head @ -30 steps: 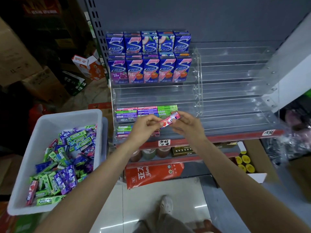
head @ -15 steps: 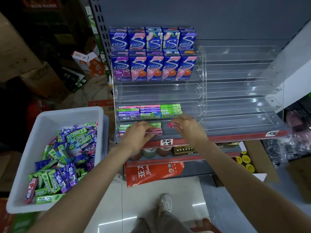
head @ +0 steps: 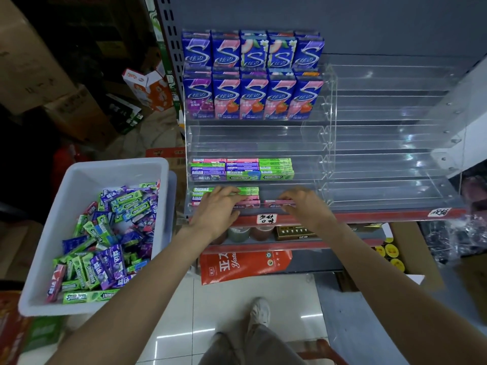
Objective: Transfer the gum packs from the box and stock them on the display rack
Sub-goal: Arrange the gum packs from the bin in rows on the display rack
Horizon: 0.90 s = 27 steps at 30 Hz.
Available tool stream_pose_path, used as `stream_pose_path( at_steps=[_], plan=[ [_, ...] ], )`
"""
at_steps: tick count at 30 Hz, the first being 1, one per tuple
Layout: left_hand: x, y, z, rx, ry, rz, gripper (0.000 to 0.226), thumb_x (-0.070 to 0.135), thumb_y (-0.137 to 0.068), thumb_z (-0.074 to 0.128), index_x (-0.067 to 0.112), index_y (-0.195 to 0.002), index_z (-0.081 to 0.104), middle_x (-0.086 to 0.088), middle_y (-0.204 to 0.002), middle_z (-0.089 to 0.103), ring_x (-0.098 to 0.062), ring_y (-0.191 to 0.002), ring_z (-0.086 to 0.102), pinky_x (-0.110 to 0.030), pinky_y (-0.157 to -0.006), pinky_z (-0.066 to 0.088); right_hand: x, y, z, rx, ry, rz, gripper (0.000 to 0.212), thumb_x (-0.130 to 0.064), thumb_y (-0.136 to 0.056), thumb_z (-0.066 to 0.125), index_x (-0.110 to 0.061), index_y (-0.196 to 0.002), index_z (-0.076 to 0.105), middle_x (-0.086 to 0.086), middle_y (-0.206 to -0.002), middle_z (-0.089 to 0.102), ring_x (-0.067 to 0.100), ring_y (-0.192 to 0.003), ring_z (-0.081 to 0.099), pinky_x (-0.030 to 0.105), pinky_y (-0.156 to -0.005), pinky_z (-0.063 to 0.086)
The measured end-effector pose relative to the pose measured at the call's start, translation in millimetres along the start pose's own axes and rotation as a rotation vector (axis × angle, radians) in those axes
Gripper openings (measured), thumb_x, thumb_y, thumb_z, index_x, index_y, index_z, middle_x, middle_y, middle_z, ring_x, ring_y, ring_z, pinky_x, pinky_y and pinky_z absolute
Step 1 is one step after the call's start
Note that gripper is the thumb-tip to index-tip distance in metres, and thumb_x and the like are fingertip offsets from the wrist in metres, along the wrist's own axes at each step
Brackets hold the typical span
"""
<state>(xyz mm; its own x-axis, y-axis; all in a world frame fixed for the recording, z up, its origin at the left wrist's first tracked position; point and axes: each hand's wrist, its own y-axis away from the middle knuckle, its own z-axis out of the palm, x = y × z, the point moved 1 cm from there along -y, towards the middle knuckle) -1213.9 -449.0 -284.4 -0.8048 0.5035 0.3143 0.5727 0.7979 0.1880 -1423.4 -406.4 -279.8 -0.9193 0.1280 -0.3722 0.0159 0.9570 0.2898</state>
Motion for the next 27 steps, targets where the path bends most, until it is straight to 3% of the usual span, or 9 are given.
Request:
stream_pose_path(
  at_steps=[10,13,15,20,22,25,27],
  plan=[
    [1.3,1.8,0.2,0.028,0.025,-0.02,0.048,0.022,-0.094,0.053,0.026,-0.141,0.041,0.005,-0.143,0.038,-0.017,-0.132,0.031,-0.036,-0.11,0.025,-14.0,-4.0,5.2,-0.007,0.022,-0.045,0.032,-0.015,-0.092,0.057,-0.016,-0.124,0.057,0.008,-0.123,0.059,0.025,-0.103,0.061,0.04,-0.089,0.052],
    [2.0,1.5,-2.2,0.065,0.051,-0.025,0.045,0.022,-0.094,0.053,0.024,-0.138,0.045,0.004,-0.138,0.043,-0.017,-0.129,0.036,-0.036,-0.109,0.03,-15.7,-2.1,-0.7,0.018,0.029,-0.048,0.033,-0.017,-0.092,0.057,-0.016,-0.125,0.057,0.006,-0.125,0.056,0.022,-0.104,0.06,0.034,-0.09,0.051],
    [3.1,2.7,-7.4,0.106,0.071,-0.026,0.041,0.023,-0.095,0.052,0.022,-0.136,0.047,0.002,-0.135,0.046,-0.019,-0.127,0.038,-0.037,-0.108,0.032,-19.6,-0.1,-6.5,0.039,0.035,-0.065,0.035,-0.019,-0.093,0.055,-0.016,-0.128,0.055,0.005,-0.129,0.053,0.022,-0.103,0.06,0.03,-0.087,0.05],
    [-7.5,21.5,-27.6,0.283,0.25,-0.092,0.03,0.022,-0.094,0.054,0.02,-0.123,0.058,0.0,-0.122,0.058,-0.018,-0.112,0.054,-0.036,-0.097,0.044,-48.8,-3.7,-16.6,0.092,-0.077,-0.218,0.03,-0.017,-0.093,0.054,-0.013,-0.123,0.059,0.007,-0.122,0.057,0.022,-0.105,0.058,0.038,-0.091,0.049],
    [-20.8,36.3,-35.1,0.365,0.358,-0.146,0.024,0.02,-0.093,0.056,0.019,-0.116,0.061,0.0,-0.114,0.062,-0.013,-0.1,0.058,-0.031,-0.089,0.049,-70.8,-10.2,-15.9,0.091,-0.123,-0.272,0.029,-0.018,-0.093,0.055,-0.014,-0.122,0.06,0.006,-0.119,0.059,0.021,-0.103,0.059,0.038,-0.093,0.048],
    [-51.3,63.5,-46.6,0.469,0.447,-0.245,0.02,0.013,-0.091,0.058,0.012,-0.109,0.065,-0.001,-0.104,0.067,-0.007,-0.087,0.058,-0.009,-0.073,0.041,-116.0,-20.8,-8.8,0.097,-0.203,-0.366,0.027,-0.012,-0.093,0.055,-0.011,-0.118,0.063,0.008,-0.112,0.063,0.019,-0.1,0.061,0.033,-0.093,0.047],
    [-74.0,78.1,-51.1,0.517,0.505,-0.331,0.018,0.012,-0.091,0.058,0.011,-0.107,0.067,0.0,-0.1,0.069,-0.008,-0.085,0.059,-0.01,-0.07,0.039,-144.1,-27.0,0.2,0.086,-0.209,-0.413,0.026,-0.011,-0.093,0.053,-0.011,-0.116,0.064,0.008,-0.11,0.063,0.021,-0.098,0.06,0.034,-0.09,0.047]
  ],
)
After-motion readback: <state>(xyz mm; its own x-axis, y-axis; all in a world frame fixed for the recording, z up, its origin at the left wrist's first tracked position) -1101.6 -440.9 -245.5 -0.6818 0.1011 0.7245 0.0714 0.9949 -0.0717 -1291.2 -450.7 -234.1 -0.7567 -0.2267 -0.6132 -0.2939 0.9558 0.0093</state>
